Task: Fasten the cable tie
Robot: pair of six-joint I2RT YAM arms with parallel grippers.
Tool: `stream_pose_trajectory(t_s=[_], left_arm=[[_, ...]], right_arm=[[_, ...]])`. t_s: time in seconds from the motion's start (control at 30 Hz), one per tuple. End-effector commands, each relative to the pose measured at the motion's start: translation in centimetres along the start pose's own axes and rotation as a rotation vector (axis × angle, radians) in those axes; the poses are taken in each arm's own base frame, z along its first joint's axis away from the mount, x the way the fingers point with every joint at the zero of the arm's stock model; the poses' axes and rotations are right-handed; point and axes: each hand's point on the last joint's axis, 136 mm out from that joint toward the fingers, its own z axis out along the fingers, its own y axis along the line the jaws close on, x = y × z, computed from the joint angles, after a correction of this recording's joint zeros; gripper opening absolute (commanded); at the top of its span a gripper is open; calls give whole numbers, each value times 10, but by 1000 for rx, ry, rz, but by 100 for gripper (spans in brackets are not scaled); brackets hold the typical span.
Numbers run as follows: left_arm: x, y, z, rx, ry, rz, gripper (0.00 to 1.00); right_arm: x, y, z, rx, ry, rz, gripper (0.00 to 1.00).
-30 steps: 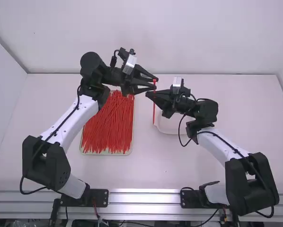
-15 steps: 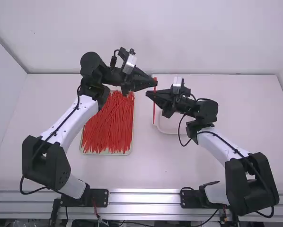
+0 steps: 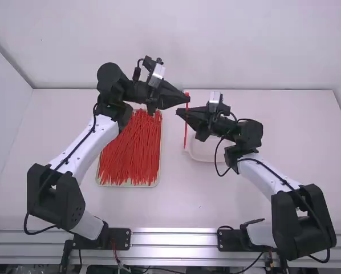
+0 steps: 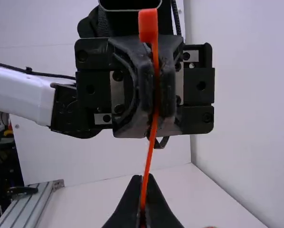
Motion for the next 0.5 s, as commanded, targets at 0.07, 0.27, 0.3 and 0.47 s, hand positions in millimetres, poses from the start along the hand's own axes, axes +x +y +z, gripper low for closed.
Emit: stream_pose_trajectory(t_s=[0.07,0.27,0.3,0.47], left_arm=[[-14,2,0,-29,-19,11,2],[-16,13,-12,-84,-32,-37,2],[-17,15,-15,-94,-35,-43,2],[-19,19,-21,-113,-38,-35,2]], right_arm=[[-11,2,4,-20,-14,-32,45],[-10,0,0,-21,-3,-33,56],[-10,-1,-1,-20,-1,-34,58],[-9,-1,-1,-23,1,-33,73]])
